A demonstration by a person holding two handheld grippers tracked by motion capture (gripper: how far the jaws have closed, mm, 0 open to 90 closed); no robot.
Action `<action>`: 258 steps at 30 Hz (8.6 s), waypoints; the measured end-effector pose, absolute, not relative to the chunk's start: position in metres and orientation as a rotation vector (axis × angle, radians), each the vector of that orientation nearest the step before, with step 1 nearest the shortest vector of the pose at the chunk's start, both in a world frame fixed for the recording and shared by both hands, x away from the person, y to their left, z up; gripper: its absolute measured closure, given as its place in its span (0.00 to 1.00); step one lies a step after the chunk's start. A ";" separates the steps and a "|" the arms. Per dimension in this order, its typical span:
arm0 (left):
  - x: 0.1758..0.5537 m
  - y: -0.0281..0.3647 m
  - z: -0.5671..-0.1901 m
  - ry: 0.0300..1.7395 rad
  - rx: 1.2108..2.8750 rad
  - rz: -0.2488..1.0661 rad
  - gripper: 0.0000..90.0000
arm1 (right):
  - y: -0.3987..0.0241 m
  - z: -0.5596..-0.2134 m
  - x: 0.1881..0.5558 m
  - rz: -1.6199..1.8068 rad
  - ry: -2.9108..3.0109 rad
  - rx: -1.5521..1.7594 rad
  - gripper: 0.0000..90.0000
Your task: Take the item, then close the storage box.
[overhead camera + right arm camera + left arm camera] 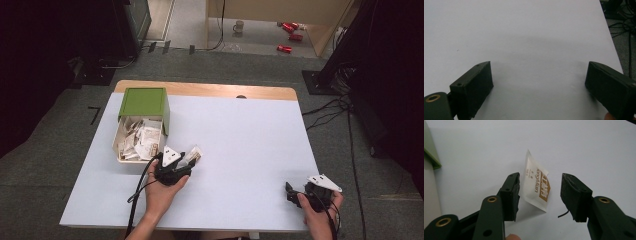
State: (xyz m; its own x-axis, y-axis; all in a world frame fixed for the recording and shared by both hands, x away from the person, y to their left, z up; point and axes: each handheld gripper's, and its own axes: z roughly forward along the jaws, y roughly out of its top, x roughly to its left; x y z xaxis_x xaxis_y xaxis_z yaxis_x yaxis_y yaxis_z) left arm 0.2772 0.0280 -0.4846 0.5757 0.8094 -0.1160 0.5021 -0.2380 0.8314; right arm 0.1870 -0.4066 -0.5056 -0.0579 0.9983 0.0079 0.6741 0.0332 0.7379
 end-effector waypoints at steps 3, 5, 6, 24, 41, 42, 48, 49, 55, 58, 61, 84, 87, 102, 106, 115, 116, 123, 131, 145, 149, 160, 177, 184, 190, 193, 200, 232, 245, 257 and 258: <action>0.274 0.031 -0.480 1.052 1.889 0.437 0.54 | -0.407 -0.506 0.187 0.795 1.787 1.692 0.08; 0.272 0.033 -0.477 1.046 1.881 0.444 0.54 | -0.406 -0.506 0.187 0.795 1.787 1.692 0.08; 0.271 0.034 -0.475 1.047 1.875 0.446 0.54 | -0.407 -0.506 0.187 0.795 1.787 1.692 0.08; 0.249 0.062 -0.446 1.037 1.796 0.466 0.49 | -0.407 -0.505 0.188 0.793 1.790 1.696 0.08; 0.242 0.104 -0.427 1.098 1.727 0.513 0.45 | -0.407 -0.505 0.188 0.793 1.789 1.695 0.08; 0.241 0.106 -0.426 1.103 1.721 0.520 0.45 | -0.407 -0.505 0.188 0.793 1.790 1.694 0.08; 0.242 0.122 -0.423 1.138 1.684 0.542 0.45 | -0.407 -0.505 0.188 0.793 1.790 1.696 0.08; 0.242 0.124 -0.422 1.145 1.679 0.546 0.45 | -0.407 -0.506 0.188 0.794 1.790 1.695 0.08; 0.244 0.143 -0.419 1.189 1.639 0.578 0.45 | -0.407 -0.505 0.188 0.793 1.789 1.696 0.08; 0.244 0.159 -0.416 1.219 1.613 0.596 0.45 | -0.407 -0.505 0.188 0.793 1.790 1.697 0.08; 0.245 0.176 -0.414 1.259 1.581 0.621 0.45 | -0.407 -0.505 0.188 0.793 1.790 1.697 0.08; 0.260 0.215 -0.449 1.421 1.623 0.633 0.79 | -0.407 -0.506 0.187 0.796 1.787 1.693 0.08; 0.261 0.213 -0.453 1.425 1.631 0.618 0.86 | -0.407 -0.506 0.187 0.796 1.787 1.693 0.08; 0.258 0.203 -0.452 1.437 1.626 0.684 0.99 | -0.407 -0.506 0.187 0.797 1.787 1.693 0.08; 0.260 0.202 -0.450 1.452 1.627 0.680 1.00 | -0.407 -0.506 0.187 0.797 1.787 1.693 0.08; 0.270 0.193 -0.440 1.484 1.652 0.649 1.00 | -0.407 -0.506 0.187 0.797 1.786 1.693 0.08; 0.273 0.191 -0.440 1.493 1.646 0.644 1.00 | -0.407 -0.506 0.187 0.797 1.786 1.695 0.08; 0.285 0.185 -0.437 1.517 1.653 0.644 1.00 | -0.407 -0.506 0.187 0.798 1.786 1.695 0.08; 0.302 0.187 -0.437 1.520 1.653 0.636 1.00 | -0.407 -0.506 0.187 0.798 1.785 1.695 0.08; 0.321 0.196 -0.440 1.491 1.641 0.598 0.99 | -0.407 -0.506 0.187 0.797 1.787 1.695 0.08; 0.321 0.203 -0.444 1.473 1.602 0.518 0.94 | -0.407 -0.506 0.187 0.798 1.786 1.696 0.08; 0.303 0.208 -0.465 1.396 1.644 0.481 0.56 | -0.407 -0.506 0.187 0.798 1.786 1.695 0.08; 0.308 0.196 -0.466 1.393 1.686 0.490 0.57 | -0.407 -0.506 0.187 0.798 1.785 1.696 0.08; 0.309 0.190 -0.465 1.409 1.705 0.518 0.55 | -0.407 -0.506 0.187 0.797 1.785 1.695 0.08; 0.314 0.188 -0.464 1.423 1.710 0.524 0.55 | -0.407 -0.506 0.187 0.797 1.785 1.695 0.08; 0.315 0.187 -0.466 1.428 1.719 0.524 0.54 | -0.407 -0.506 0.187 0.797 1.786 1.693 0.08; 0.322 0.177 -0.477 1.502 1.792 0.572 0.53 | -0.407 -0.506 0.187 0.797 1.785 1.695 0.08; 0.336 0.169 -0.468 1.585 1.743 0.534 0.57 | -0.407 -0.506 0.187 0.798 1.786 1.693 0.08; 0.311 0.175 -0.465 1.495 1.796 0.553 0.25 | -0.407 -0.506 0.187 0.798 1.784 1.696 0.08; 0.274 0.199 -0.462 1.542 1.828 0.549 0.00 | -0.407 -0.506 0.187 0.797 1.786 1.693 0.08; 0.270 0.201 -0.462 1.541 1.831 0.554 0.00 | -0.407 -0.506 0.187 0.796 1.786 1.693 0.08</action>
State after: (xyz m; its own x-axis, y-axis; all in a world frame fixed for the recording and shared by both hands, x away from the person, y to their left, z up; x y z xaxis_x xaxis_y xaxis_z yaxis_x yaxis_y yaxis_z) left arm 0.2703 0.2009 -0.4620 0.2112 0.9724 -0.0991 0.6872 -0.0756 0.7225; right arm 0.1871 -0.4065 -0.5056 -0.0573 0.9983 0.0088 0.6737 0.0322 0.7383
